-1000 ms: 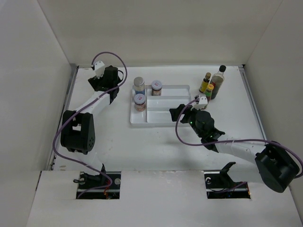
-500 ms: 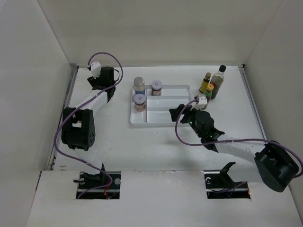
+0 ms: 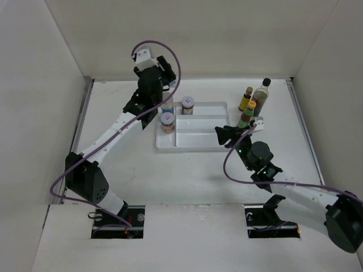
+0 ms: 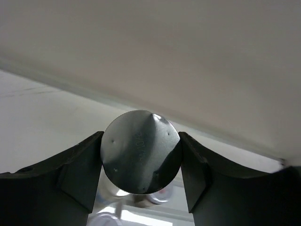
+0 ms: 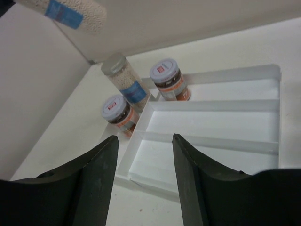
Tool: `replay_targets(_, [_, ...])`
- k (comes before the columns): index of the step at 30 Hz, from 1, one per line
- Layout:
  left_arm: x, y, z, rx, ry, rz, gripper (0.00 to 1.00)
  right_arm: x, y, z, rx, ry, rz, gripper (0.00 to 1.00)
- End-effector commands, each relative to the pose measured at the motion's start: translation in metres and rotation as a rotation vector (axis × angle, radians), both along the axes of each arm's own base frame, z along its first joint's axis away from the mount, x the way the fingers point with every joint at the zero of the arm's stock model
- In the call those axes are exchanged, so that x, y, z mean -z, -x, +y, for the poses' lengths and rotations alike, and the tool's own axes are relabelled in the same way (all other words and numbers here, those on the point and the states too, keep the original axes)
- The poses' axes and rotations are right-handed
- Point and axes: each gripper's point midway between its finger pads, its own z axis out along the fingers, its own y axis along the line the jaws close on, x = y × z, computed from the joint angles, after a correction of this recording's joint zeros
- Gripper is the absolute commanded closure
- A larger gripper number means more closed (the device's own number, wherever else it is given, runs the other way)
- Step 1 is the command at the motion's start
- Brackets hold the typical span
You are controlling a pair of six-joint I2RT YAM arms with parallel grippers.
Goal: Organize the condiment bottles
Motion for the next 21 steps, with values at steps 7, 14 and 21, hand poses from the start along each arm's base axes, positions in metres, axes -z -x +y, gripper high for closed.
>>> replay_targets(7, [-0.051,0.024,-0.153,0.340,0.033,-0.180,0.60,-0.067,0.029,-0.065,0.177,-0.257,-0.224,0.40])
replay_targets(14, [0.006,-0.004,-0.229,0.438,-0.013,-0.121,0.60,-0.056,0.024,-0.099,0.303,-0.302,-0.200,0.33])
replay_targets(21, [0.041,-0.030,-0.250,0.449,-0.044,-0.090,0.59,-0.054,0.022,-0.100,0.302,-0.303,-0.192,0.31])
